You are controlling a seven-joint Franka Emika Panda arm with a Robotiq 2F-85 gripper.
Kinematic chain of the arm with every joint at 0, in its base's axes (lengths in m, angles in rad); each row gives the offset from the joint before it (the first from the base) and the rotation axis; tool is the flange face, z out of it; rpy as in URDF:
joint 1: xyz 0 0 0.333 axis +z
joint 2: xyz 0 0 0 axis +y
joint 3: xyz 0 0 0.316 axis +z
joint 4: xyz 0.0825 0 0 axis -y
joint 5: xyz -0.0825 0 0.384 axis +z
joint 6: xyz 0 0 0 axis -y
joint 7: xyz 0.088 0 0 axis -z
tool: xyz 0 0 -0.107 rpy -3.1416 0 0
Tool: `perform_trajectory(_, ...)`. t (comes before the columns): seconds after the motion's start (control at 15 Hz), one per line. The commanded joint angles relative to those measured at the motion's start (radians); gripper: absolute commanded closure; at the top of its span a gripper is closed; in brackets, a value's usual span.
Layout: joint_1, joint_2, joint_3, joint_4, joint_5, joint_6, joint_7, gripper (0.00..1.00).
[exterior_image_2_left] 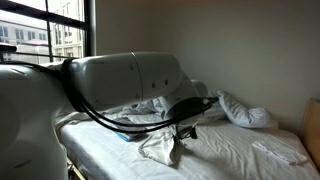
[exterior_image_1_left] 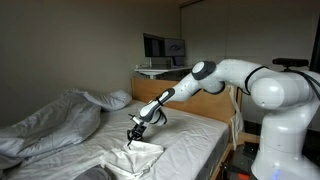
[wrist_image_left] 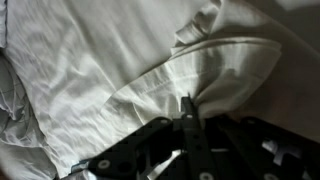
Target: Fold the cloth
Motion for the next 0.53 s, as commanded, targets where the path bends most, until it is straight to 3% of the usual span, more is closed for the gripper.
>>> perform_trajectory(0.0,-0.059,0.033,0.076,0.024,-0.057,-0.023,0.0,0.9)
perform_trajectory(0.2,-0.089,0.072,0.136,0.07,-0.135,-0.089,0.001,0.91)
perform_trajectory(0.47,-0.097,0.089,0.152,0.141,-0.197,-0.25,0.002,0.91)
